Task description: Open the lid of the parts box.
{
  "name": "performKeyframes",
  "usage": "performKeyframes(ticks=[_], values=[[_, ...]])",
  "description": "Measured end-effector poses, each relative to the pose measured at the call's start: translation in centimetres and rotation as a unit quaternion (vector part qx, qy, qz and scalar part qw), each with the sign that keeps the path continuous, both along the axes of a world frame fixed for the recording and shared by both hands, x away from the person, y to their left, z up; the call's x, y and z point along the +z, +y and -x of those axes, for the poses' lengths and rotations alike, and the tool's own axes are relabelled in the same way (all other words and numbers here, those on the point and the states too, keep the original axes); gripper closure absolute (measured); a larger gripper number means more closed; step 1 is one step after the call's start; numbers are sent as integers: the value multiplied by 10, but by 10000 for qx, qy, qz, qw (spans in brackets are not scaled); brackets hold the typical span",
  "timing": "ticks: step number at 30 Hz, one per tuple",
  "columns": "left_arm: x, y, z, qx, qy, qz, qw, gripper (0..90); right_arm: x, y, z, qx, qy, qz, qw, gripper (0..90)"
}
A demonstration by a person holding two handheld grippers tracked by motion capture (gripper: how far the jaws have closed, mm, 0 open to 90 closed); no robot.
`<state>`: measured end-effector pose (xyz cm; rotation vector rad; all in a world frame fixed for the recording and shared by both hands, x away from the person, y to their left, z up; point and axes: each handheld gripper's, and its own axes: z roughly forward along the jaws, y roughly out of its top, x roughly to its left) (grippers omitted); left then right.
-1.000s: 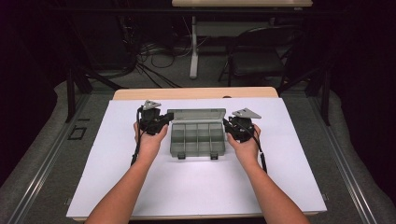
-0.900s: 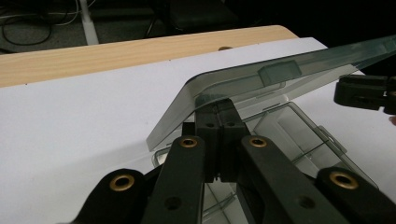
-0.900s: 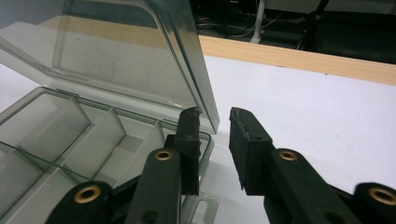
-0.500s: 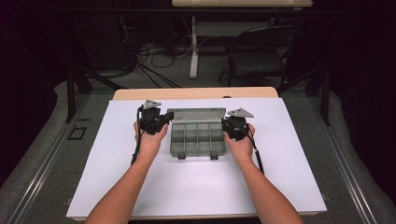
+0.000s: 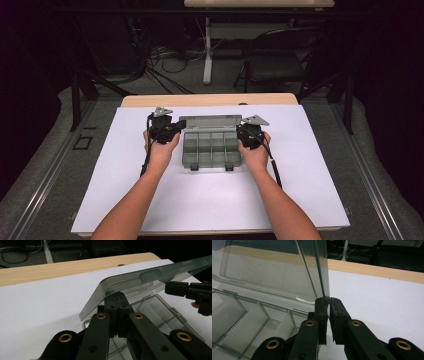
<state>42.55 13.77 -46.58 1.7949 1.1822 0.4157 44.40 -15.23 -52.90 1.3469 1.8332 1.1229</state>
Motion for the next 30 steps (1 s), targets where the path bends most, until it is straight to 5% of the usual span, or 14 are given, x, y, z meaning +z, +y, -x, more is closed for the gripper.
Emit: performKeyframes(ticks=[10, 17, 22, 30], values=[[-3, -1, 4, -106, 76, -112, 9999, 834, 0, -1, -1, -44, 16, -118, 9999, 861], [-10, -2, 8, -288, 367, -232, 9986, 678, 0, -1, -1, -39, 21, -117, 9999, 862], [-18, -6, 10, -417, 704, -555, 9951, 504, 0, -1, -1, -36, 29, -123, 9999, 862], [-37, -6, 12, -467, 1076, -882, 9892, 463, 0, -1, -1, -26, 28, -114, 9999, 862]])
